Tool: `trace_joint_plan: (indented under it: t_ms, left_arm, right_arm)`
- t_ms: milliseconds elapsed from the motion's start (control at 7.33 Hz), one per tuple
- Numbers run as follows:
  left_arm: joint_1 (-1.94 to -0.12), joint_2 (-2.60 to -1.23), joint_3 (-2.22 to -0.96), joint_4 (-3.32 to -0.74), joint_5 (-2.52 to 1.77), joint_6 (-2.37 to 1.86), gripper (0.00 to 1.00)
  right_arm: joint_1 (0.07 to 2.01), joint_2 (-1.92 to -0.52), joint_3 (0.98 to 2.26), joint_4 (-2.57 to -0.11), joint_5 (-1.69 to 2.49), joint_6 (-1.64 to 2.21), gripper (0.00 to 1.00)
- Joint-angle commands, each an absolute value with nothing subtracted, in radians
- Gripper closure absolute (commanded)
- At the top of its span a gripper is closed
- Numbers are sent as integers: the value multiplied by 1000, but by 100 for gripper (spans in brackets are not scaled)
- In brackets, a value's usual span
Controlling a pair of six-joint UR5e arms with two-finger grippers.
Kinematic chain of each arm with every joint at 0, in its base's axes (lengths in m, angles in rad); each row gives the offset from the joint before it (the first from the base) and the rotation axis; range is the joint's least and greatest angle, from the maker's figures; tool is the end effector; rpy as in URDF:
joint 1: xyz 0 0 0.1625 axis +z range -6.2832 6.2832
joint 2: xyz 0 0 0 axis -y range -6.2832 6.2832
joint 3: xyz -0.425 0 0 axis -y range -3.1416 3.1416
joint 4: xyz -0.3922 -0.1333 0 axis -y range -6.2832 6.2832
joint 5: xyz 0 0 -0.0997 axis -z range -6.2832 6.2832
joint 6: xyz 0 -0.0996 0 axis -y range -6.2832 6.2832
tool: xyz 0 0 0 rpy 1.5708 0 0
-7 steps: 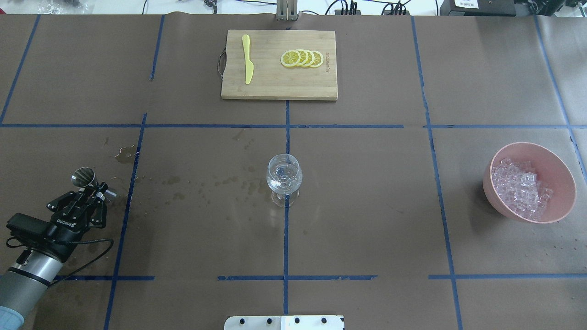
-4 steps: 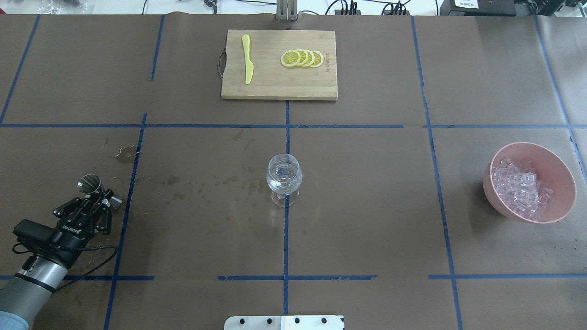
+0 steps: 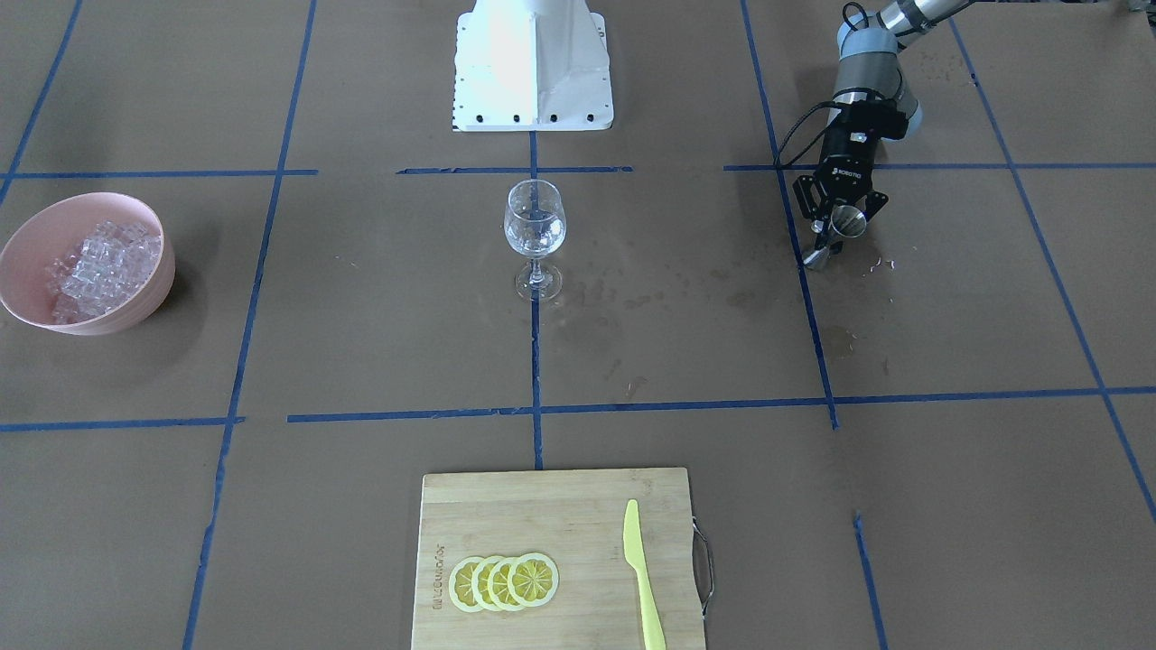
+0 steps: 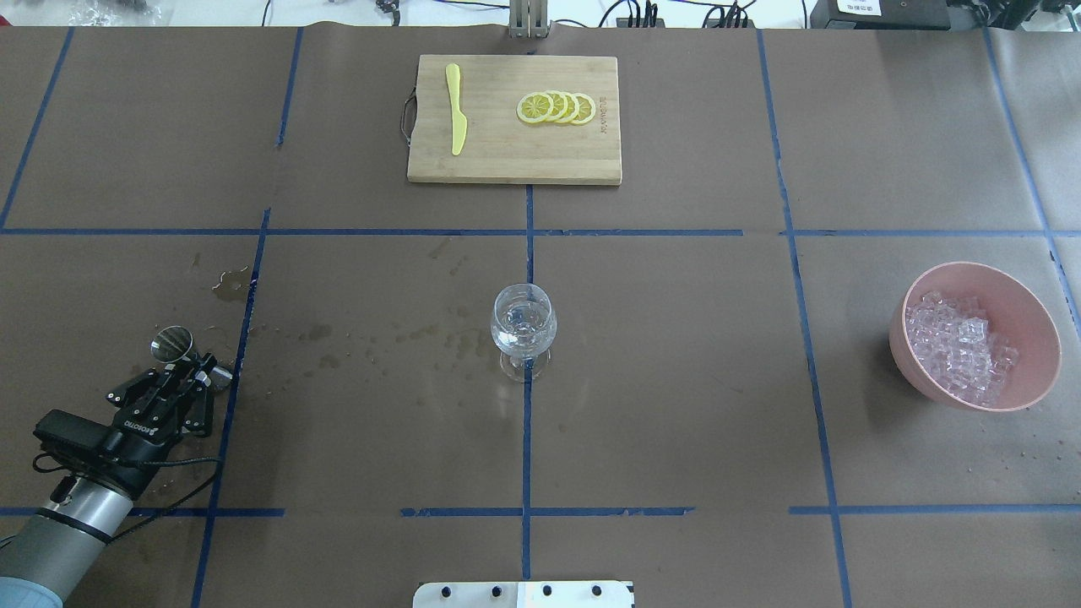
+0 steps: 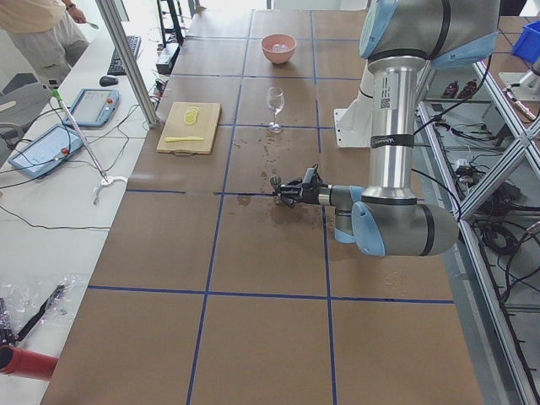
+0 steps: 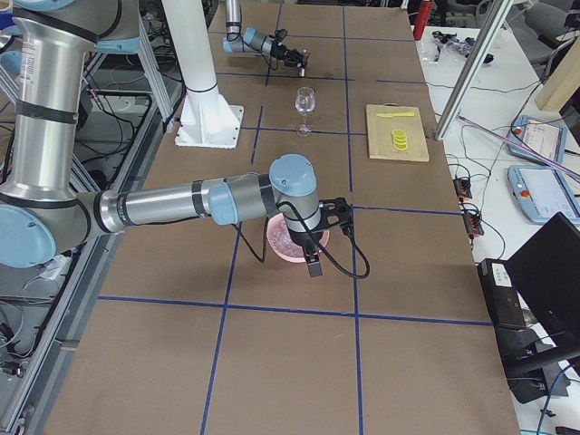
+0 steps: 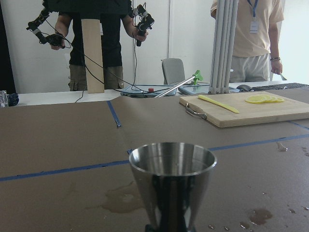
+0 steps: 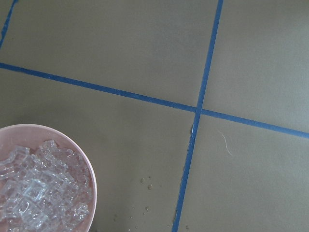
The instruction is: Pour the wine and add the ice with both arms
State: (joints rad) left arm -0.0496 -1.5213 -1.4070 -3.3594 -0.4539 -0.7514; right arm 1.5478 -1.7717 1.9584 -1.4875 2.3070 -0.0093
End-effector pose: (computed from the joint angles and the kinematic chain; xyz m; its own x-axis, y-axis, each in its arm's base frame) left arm 0.3940 -0.2426 0.5701 0.6687 0.2876 -0.6856 0.6309 0.2684 0.7280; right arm 0.0568 -0.4178 0.5507 0.7365 -0.2050 0.6446 0.0290 0.9617 0.2727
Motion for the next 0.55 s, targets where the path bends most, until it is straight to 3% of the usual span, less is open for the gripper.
trace_joint_plan:
  t_ms: [0,273,409]
  left_arm:
    - [-49,-1522,-1407,-3359,-453,-752,94]
    - [-49,-1520,-1407,-3359,-453,-750,81]
    - [-49,-1520,-1408,-3359,-453,-746,67]
  right_arm:
    - [1548,-1773,1957,-1488,2307,-9,0]
    - [1548,-1773,1959,-1488,2307,-9,0]
    - [1548,-1773,1957,-1488,2307,-9,0]
